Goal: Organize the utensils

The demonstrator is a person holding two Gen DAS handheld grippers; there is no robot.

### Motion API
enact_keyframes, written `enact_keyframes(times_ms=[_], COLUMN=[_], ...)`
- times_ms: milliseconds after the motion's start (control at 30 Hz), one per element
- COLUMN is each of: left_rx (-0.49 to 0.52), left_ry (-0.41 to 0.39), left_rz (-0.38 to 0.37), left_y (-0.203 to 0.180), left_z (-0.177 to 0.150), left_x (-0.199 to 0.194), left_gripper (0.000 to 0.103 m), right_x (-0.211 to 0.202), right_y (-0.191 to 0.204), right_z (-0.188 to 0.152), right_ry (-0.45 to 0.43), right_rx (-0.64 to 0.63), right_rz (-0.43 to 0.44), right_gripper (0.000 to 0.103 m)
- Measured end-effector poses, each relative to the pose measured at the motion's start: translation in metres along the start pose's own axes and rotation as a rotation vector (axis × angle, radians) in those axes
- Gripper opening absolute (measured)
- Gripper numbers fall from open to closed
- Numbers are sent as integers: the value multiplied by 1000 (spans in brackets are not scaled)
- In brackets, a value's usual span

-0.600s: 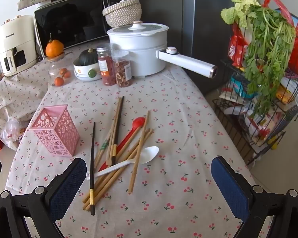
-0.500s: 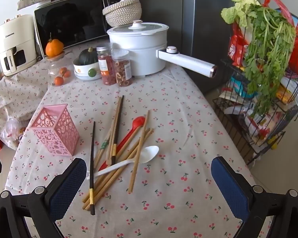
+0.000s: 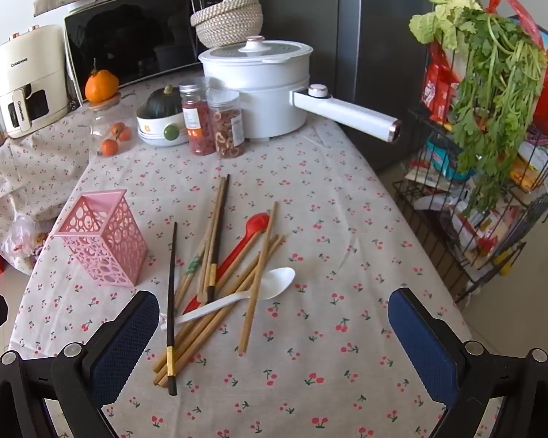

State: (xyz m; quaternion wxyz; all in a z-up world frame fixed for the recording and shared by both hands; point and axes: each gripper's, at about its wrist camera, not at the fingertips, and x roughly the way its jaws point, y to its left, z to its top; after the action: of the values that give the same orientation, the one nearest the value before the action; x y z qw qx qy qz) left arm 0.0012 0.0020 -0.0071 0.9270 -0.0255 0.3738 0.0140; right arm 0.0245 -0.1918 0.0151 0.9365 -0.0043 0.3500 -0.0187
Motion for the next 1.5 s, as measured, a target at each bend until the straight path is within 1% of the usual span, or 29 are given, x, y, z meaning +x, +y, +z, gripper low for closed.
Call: enact_keyframes(times_ms=[1500], left_rx=[7], left_ry=[-3], left_rz=[-1], left_y=[-2], left_z=[2], left_x=[-1], left_gripper=[103], right_x=[1], right_y=[3], right_z=[-1], right_ry=[4], right_rx=[3], right_rz=[5], right_gripper=[103])
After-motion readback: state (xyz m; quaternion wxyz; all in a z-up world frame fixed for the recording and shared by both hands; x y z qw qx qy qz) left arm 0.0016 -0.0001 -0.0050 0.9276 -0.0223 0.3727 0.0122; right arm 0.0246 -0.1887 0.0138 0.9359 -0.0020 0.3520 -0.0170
